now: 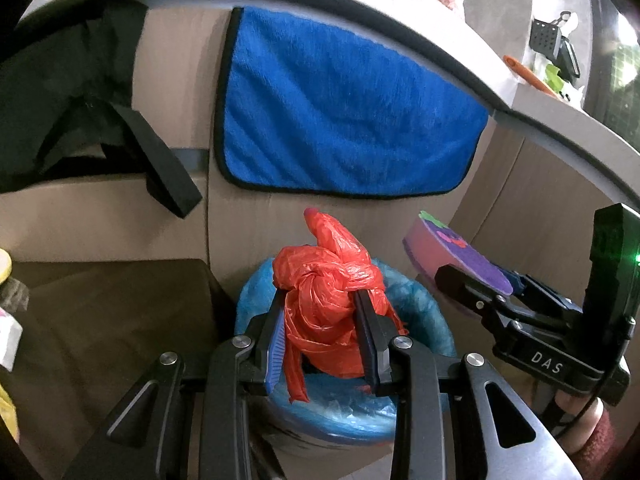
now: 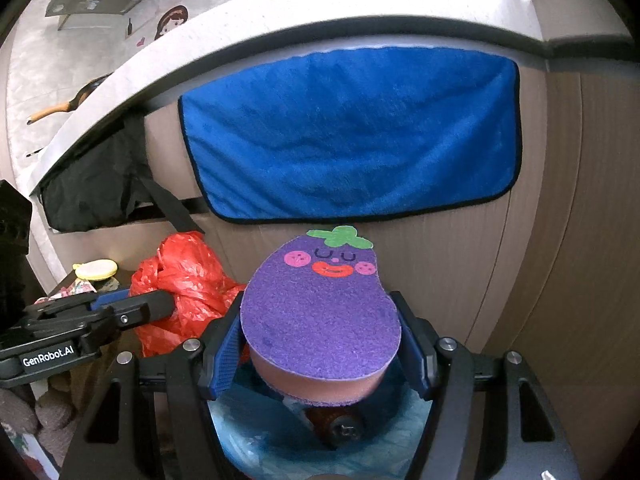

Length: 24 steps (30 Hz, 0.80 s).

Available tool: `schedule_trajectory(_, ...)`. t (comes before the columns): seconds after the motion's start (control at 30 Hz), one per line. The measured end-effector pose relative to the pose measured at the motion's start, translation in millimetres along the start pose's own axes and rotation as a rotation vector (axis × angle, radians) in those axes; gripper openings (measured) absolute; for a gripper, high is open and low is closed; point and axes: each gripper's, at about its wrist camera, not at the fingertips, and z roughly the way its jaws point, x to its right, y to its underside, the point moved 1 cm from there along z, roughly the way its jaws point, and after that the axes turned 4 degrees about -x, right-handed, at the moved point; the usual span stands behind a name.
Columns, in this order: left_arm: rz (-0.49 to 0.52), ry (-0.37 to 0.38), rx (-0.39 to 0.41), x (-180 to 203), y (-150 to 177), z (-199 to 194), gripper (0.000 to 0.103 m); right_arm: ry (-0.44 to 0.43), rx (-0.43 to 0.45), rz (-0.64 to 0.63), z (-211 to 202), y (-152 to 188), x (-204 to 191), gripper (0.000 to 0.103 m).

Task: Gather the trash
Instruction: 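Carry the red bag and the purple sponge over the blue-lined bin with both tools, then open both tools to drop the red bag and sponge into the bin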

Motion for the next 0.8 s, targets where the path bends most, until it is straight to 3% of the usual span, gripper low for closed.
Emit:
schedule_trajectory(0.5, -0.026, 0.012, -0.081, -9, 7, 33, 0.033, -0.026, -0.071, 0.045, 20, 14, 11, 0.065)
schedule_trajectory(0.63, -0.061, 0.052, -0.084, -15, 4, 34, 0.055, -0.015, -0.072, 0.045, 20, 16, 11, 0.068)
schedule_trajectory(0.8, -0.091, 0.07, -0.074, -23, 4, 27, 0.066, -0.012, -0.053, 0.054, 14, 18, 9, 0.072)
